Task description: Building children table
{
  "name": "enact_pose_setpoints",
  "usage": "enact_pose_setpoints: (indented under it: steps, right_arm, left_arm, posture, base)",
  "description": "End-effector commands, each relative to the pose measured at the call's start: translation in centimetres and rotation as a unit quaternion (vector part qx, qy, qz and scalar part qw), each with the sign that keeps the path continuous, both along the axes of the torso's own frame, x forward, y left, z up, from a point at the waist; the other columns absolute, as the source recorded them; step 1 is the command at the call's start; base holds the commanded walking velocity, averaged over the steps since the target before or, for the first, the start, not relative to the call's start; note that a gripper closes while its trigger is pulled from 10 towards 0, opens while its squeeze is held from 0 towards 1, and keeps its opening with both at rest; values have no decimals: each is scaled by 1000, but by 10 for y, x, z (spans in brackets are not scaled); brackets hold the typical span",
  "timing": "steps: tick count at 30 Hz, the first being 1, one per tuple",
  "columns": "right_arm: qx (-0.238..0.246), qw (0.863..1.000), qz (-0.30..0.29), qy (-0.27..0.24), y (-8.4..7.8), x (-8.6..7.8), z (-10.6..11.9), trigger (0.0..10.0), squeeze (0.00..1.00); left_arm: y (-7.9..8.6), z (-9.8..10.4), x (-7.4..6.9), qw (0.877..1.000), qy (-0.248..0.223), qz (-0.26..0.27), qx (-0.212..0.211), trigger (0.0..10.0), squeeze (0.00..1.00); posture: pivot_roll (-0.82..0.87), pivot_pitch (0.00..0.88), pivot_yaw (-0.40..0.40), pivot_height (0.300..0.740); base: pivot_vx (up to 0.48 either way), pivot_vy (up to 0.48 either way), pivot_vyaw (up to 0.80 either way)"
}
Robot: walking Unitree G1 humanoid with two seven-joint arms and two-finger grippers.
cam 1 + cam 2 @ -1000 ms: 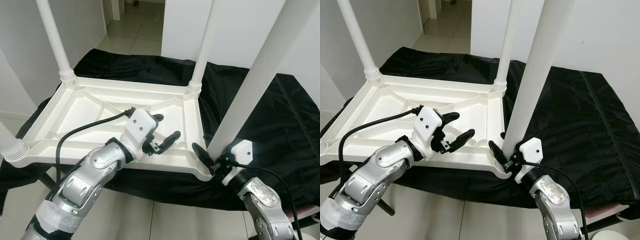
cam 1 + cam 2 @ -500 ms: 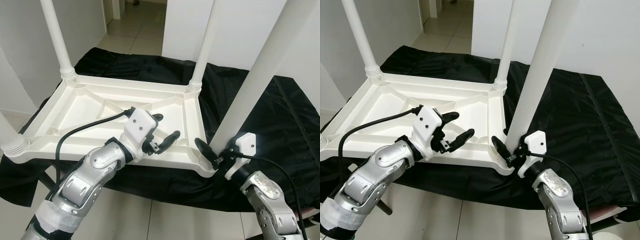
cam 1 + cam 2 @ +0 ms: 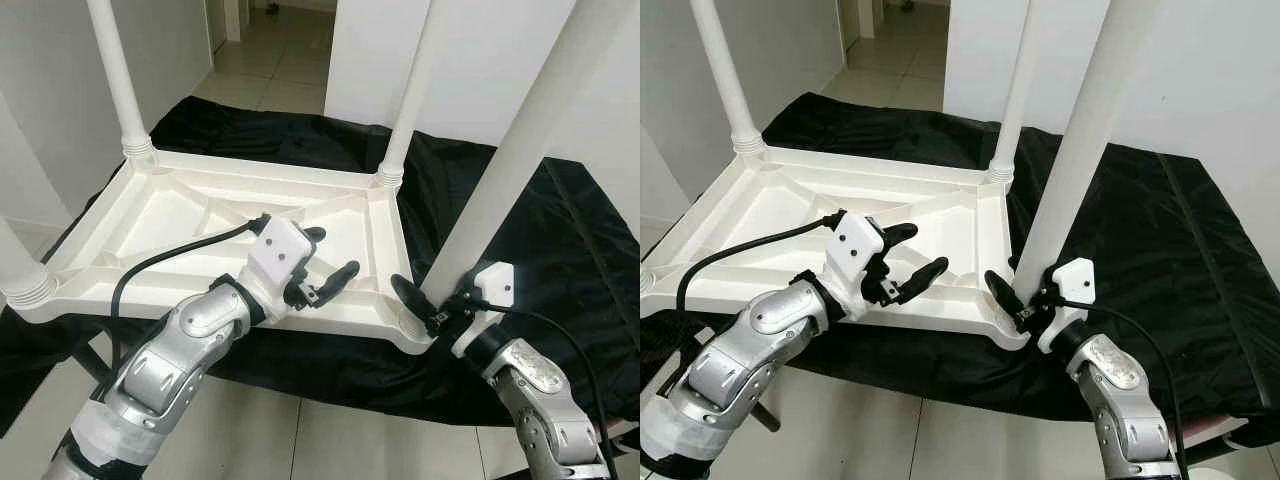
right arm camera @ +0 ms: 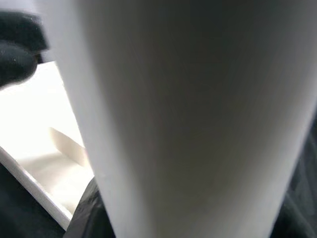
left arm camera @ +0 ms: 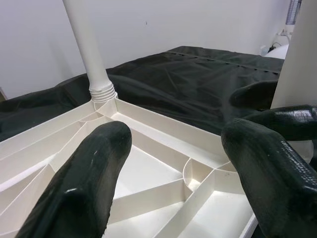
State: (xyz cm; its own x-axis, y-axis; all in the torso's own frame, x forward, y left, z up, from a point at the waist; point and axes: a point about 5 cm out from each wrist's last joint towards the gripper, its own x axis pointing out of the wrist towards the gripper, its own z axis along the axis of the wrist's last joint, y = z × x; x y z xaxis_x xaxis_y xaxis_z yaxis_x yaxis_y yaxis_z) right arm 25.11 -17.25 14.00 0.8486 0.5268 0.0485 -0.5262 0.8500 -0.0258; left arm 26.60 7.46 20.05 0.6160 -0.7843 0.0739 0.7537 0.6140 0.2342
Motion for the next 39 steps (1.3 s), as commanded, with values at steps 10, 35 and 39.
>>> enact_pose_setpoints:
  steps: [10, 35, 39]
  right_arm:
    - [-81, 990, -92, -66, -9, -10, -27, 10000, 0]
    - [70, 950, -222, -208, -29, 12, 54, 10000, 0]
    - [49, 954, -224, -192, -33, 21, 62, 10000, 0]
  left_arm:
    - [-3, 5, -2, 999, -6, -33, 3, 10000, 0]
    - [-17, 10, 2, 999, -19, -48, -11, 10000, 0]
    - [-27, 16, 4, 997, -24, -65, -29, 10000, 0]
  posture:
    - [-4, 65, -28, 740]
    - [-23, 45, -37, 740]
    - [-32, 39, -40, 740]
  base:
    - [0, 0, 0]
    - [0, 0, 0]
    - [0, 0, 0]
